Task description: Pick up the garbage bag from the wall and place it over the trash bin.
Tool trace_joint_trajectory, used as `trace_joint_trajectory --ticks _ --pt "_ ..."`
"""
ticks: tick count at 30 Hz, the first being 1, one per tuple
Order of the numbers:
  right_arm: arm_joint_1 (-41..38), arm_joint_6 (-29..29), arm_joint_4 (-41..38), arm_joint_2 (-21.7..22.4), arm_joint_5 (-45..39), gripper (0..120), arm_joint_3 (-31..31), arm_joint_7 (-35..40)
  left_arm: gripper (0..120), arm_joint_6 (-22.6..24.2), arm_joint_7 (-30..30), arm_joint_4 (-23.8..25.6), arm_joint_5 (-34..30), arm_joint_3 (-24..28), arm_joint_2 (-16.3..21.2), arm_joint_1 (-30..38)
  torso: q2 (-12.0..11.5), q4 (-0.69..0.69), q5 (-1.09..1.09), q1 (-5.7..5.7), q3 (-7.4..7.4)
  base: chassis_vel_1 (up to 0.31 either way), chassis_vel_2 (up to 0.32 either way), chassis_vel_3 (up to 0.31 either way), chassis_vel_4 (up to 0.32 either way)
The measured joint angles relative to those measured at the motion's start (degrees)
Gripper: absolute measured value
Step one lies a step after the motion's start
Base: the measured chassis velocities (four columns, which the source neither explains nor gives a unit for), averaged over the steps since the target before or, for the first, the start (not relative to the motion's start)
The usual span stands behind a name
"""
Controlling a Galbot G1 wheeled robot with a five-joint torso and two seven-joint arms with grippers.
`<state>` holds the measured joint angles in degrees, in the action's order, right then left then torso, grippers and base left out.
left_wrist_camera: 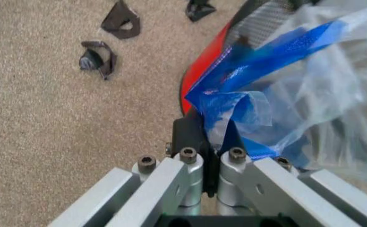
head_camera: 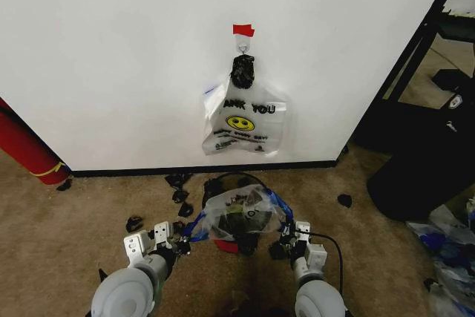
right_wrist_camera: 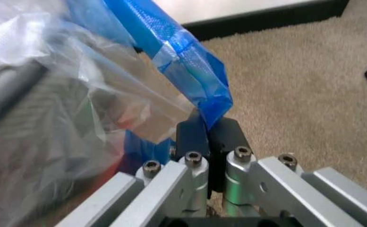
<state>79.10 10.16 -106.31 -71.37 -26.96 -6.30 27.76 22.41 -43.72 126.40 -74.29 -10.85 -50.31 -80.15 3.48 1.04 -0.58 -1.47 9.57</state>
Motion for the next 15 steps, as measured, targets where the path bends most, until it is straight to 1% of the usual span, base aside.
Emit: trace_joint_trajectory --ticks 1,8,12,15 --pt "0.0 0.0 0.0 0.0 0.0 0 0.0 0.0 0 0.0 0.0 0.0 0.0 0.0 0.0 0.0 0.0 0.0 0.0 0.0 0.0 0.0 0.0 0.0 0.0" --pt "-4.3 0.1 4.6 -0.6 -1.3 0 0.5 -0.2 0 -0.4 0.8 -5.0 1.6 2.6 -1.5 2.8 0.0 0.0 0.0 0.0 0.0 0.0 0.0 0.0 0.0" --pt "-6.4 0.3 5.8 -0.9 -2.0 0 0.5 -0.2 0 -1.0 1.0 -6.0 2.4 2.8 -1.5 3.7 0.0 0.0 0.0 0.0 0.0 0.0 0.0 0.0 0.0" --pt "-8.7 0.6 7.0 -1.0 -2.7 0 0.8 -0.2 0 -2.1 1.8 -6.2 4.2 2.9 -1.5 4.3 0.0 0.0 0.0 0.0 0.0 0.0 0.0 0.0 0.0"
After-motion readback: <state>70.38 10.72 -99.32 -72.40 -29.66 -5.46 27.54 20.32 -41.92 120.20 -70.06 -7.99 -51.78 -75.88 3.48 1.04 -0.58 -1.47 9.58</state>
